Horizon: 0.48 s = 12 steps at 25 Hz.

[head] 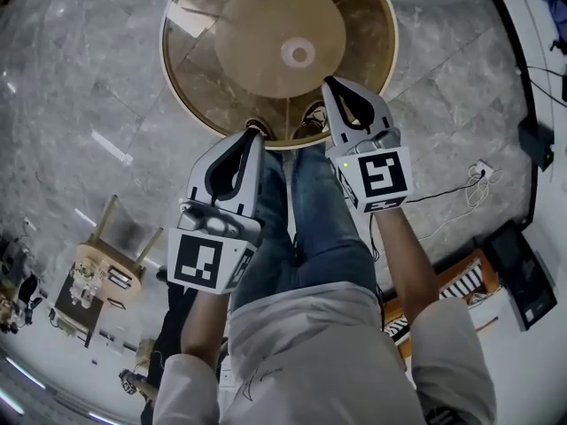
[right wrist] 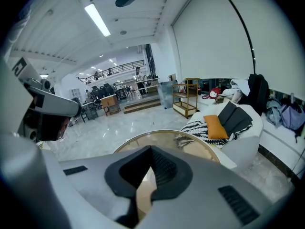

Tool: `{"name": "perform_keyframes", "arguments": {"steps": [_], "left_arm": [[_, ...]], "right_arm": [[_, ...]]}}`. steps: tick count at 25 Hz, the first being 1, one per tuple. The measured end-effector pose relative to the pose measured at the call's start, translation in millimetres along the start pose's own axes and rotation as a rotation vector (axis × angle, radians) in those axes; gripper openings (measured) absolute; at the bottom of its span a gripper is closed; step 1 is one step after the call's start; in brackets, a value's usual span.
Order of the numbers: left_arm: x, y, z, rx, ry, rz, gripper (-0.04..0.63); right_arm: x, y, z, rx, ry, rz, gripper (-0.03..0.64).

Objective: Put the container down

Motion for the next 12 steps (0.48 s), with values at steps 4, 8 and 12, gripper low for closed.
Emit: {"name": "perform_keyframes", "arguments": {"steps": [4,8,12], "left_arm": [[4,10,-3,-0.006,-0.001,-0.007,0.018],[10,20,-7,-0.009,-0.003,-0.018,0.018],[13,26,-10,-0.011,-0.012,-0.024,0.018]], "right_arm": [[7,10,2,-0.002,-0.005,-0.005,0.017],[17,19,4,0.002,-0.009,-0.006,0.017],[27,26,6,0.007,-0.013,-0.001,0.017]]}}
Point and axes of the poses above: the fingertips, and each gripper's own axes: x backward along the fingers, z to its left, y out of its top, the point moved 8 cm from there along x, backward along the fingers
